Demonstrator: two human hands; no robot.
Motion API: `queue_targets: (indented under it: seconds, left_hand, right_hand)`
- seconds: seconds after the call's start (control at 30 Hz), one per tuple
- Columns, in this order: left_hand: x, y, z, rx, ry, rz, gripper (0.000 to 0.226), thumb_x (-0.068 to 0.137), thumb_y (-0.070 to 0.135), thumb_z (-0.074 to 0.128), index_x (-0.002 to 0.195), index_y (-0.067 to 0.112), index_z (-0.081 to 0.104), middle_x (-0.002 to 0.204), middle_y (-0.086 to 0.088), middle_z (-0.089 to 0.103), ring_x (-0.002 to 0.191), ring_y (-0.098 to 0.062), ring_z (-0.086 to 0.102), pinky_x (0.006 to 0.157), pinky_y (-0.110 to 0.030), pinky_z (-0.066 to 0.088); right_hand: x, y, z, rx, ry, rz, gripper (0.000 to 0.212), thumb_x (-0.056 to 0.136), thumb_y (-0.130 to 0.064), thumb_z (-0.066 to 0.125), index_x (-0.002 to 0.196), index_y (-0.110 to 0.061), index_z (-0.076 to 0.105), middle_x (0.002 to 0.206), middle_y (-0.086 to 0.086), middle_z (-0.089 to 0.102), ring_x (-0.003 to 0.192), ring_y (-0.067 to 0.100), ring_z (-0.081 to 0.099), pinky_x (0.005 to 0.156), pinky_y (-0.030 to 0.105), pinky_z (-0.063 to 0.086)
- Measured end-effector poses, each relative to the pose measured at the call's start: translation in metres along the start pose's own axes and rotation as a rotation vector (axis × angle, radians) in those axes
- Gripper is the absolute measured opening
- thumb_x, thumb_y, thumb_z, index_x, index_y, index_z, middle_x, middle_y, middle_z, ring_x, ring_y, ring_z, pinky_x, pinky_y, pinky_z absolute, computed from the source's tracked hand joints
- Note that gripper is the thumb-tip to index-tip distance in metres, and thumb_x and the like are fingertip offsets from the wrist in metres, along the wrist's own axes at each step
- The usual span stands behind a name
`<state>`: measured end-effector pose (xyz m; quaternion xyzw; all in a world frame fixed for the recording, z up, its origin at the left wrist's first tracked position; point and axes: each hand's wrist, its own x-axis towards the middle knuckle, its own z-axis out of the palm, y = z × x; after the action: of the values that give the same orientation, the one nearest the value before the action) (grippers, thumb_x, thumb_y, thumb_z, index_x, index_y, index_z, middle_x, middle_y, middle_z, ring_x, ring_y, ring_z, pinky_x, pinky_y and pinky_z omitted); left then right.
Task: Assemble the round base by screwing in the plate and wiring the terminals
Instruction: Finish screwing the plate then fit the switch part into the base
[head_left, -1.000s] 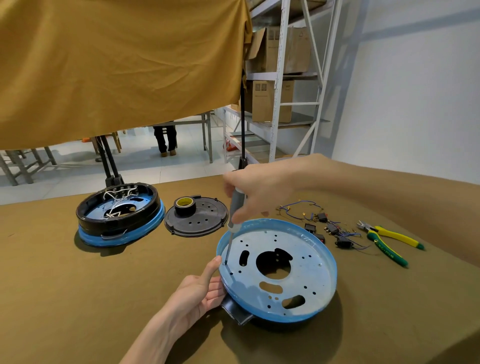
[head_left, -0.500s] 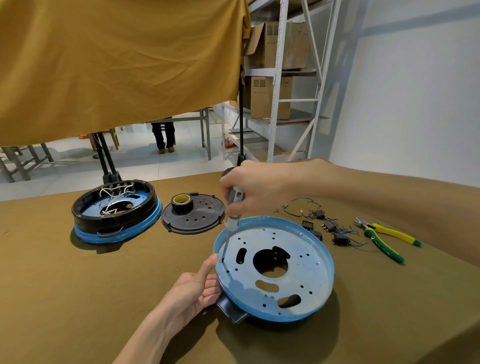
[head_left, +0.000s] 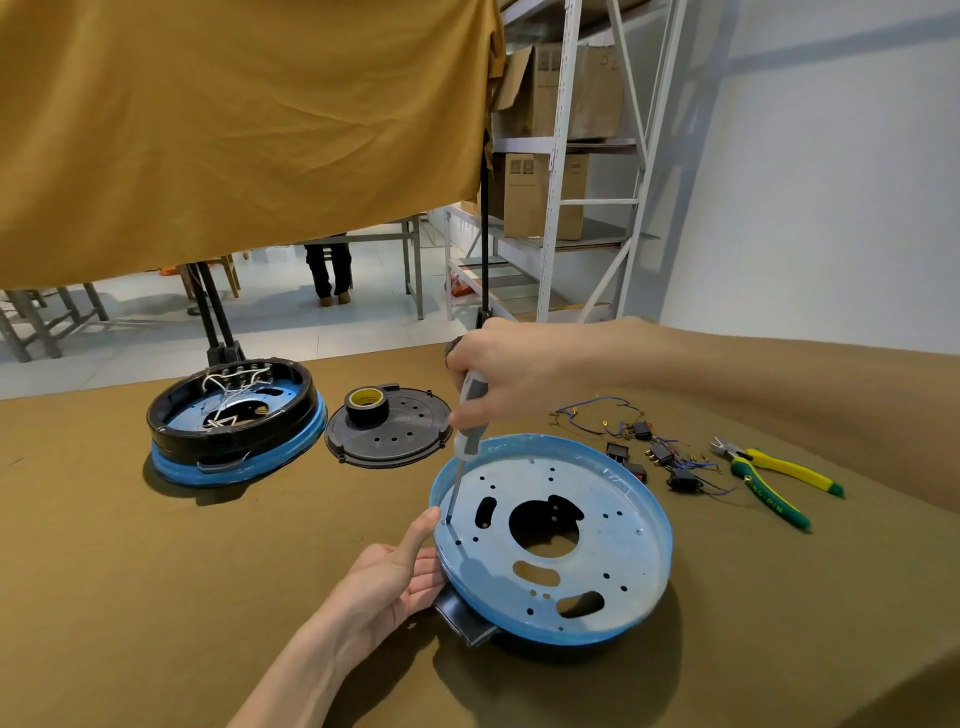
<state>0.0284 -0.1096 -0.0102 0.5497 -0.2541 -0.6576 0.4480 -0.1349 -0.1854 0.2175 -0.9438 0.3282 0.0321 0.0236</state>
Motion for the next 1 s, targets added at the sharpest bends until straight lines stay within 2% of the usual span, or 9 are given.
queue_targets:
  seconds: [0.1,0.2,0.27,0.37,0.57,0.63,0.73,0.9,1.0]
  left_hand:
    - [0.000,0.000,0.000,0.010,0.003,-0.002,0.086,0.058,0.059,0.083,0.114,-0.004,0.068,0.104,-0.019,0.078,0.096,-0.028,0.078,0.067,-0.030,0.063]
    - [-0.002,0.000,0.001,0.006,-0.004,-0.003,0.084,0.059,0.059,0.082,0.114,-0.003,0.068,0.104,-0.020,0.078,0.095,-0.029,0.078,0.066,-0.030,0.064]
    - [-0.002,0.001,0.001,0.012,-0.005,-0.005,0.082,0.061,0.059,0.081,0.113,-0.003,0.069,0.104,-0.020,0.078,0.095,-0.028,0.078,0.066,-0.030,0.064]
    - [-0.001,0.001,0.002,0.020,0.005,-0.005,0.080,0.064,0.059,0.078,0.113,-0.003,0.069,0.103,-0.019,0.078,0.094,-0.028,0.078,0.071,-0.031,0.065]
    - [-0.002,0.001,0.001,0.009,-0.003,-0.005,0.080,0.063,0.057,0.080,0.113,-0.005,0.069,0.104,-0.021,0.078,0.095,-0.029,0.078,0.070,-0.031,0.065]
    - [-0.003,0.002,0.001,0.013,-0.005,-0.005,0.083,0.059,0.059,0.081,0.112,-0.005,0.069,0.104,-0.021,0.078,0.096,-0.029,0.078,0.070,-0.031,0.065]
    - [-0.003,0.003,0.002,0.007,0.000,-0.016,0.082,0.061,0.058,0.080,0.113,-0.005,0.069,0.103,-0.021,0.078,0.093,-0.028,0.078,0.064,-0.029,0.064]
    - [-0.002,0.002,0.002,0.004,0.006,-0.022,0.077,0.067,0.056,0.077,0.113,-0.005,0.069,0.103,-0.020,0.078,0.091,-0.028,0.079,0.063,-0.029,0.064]
    - [-0.002,0.002,0.002,0.012,0.009,-0.013,0.078,0.065,0.056,0.078,0.113,-0.005,0.069,0.102,-0.020,0.078,0.091,-0.027,0.079,0.064,-0.029,0.064]
  right_hand:
    - [0.006,-0.003,0.005,-0.020,0.046,0.060,0.043,0.096,-0.053,0.063,0.081,-0.012,0.060,0.066,0.001,0.057,0.055,0.015,0.047,0.046,0.025,0.036]
    - [0.006,-0.001,-0.003,0.039,-0.099,0.049,0.036,0.095,-0.049,0.067,0.098,-0.013,0.063,0.073,0.004,0.073,0.051,0.015,0.062,0.049,0.027,0.053]
    - [0.004,0.001,-0.009,-0.022,-0.159,0.003,0.030,0.092,-0.045,0.071,0.102,-0.020,0.060,0.085,0.002,0.072,0.066,0.017,0.069,0.059,0.032,0.057]
    - [0.003,0.003,-0.005,-0.053,-0.071,-0.052,0.025,0.092,-0.044,0.072,0.095,-0.020,0.062,0.088,-0.001,0.067,0.079,0.019,0.065,0.066,0.034,0.054]
    - [0.011,0.003,0.009,0.068,0.039,0.089,0.043,0.092,-0.048,0.069,0.081,-0.007,0.065,0.067,0.006,0.056,0.060,0.020,0.049,0.048,0.030,0.037]
    - [0.010,0.008,0.006,0.110,-0.002,0.121,0.044,0.093,-0.049,0.069,0.091,-0.005,0.073,0.066,0.005,0.067,0.058,0.019,0.060,0.045,0.025,0.046]
    - [0.001,0.010,-0.002,0.040,-0.099,0.027,0.030,0.090,-0.048,0.073,0.099,-0.020,0.067,0.078,-0.006,0.071,0.066,0.012,0.067,0.050,0.018,0.046]
    - [0.002,0.006,0.004,-0.020,0.000,-0.104,0.021,0.092,-0.040,0.071,0.090,-0.018,0.071,0.083,-0.002,0.069,0.077,0.017,0.064,0.066,0.033,0.056]
    - [0.010,0.000,0.010,0.020,0.014,-0.038,0.030,0.091,-0.039,0.070,0.080,-0.010,0.070,0.076,0.007,0.066,0.066,0.020,0.058,0.052,0.029,0.046]
